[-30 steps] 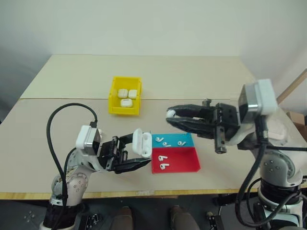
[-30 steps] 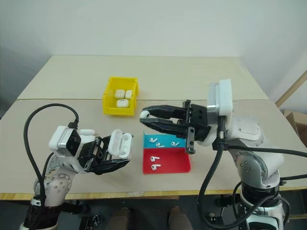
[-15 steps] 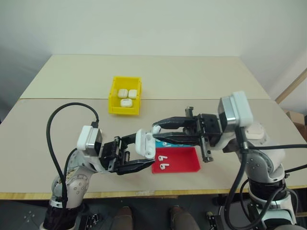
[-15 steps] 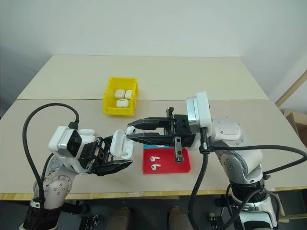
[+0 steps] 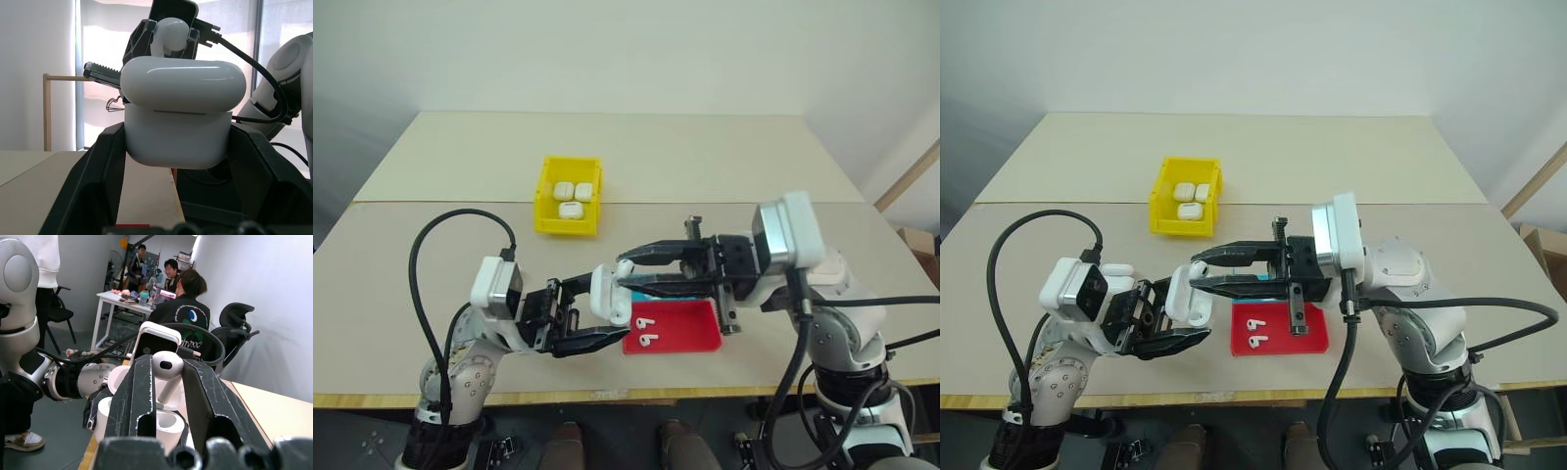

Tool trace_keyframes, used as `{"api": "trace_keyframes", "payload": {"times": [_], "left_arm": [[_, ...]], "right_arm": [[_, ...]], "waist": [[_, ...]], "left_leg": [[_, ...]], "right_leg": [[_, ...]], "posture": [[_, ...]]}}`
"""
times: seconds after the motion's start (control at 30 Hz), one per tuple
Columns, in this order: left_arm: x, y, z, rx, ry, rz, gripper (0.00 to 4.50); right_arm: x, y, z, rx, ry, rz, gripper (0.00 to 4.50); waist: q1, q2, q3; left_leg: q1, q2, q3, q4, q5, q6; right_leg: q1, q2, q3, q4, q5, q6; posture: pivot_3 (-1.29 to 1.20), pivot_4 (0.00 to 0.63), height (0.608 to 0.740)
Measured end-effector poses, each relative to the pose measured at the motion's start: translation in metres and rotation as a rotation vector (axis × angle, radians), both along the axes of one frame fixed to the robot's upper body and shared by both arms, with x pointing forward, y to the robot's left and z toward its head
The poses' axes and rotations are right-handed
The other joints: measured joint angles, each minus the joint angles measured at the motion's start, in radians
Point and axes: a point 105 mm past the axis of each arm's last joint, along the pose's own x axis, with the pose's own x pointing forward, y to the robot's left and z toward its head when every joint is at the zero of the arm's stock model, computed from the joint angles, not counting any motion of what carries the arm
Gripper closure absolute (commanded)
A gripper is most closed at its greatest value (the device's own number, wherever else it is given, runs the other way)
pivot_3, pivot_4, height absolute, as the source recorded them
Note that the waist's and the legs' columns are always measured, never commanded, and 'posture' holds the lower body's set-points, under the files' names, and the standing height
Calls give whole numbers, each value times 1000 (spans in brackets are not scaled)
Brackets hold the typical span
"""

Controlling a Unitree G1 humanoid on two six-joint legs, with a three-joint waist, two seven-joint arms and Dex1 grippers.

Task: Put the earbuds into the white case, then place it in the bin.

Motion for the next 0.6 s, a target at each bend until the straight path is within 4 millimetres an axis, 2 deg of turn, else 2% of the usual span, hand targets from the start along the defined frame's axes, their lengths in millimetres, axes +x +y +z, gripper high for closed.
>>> {"api": "trace_keyframes", "payload": {"times": [0.6], "left_arm": [[0, 0, 0, 0, -2, -4, 1699]], "right_arm": [[5, 3, -7, -25, -53, -9, 3809]], "waist": [[0, 0, 0]], "left_leg": [[0, 0, 0, 0, 0, 0]], "right_leg": [[0, 0, 0, 0, 0, 0]], "posture": [[0, 150, 740]]}}
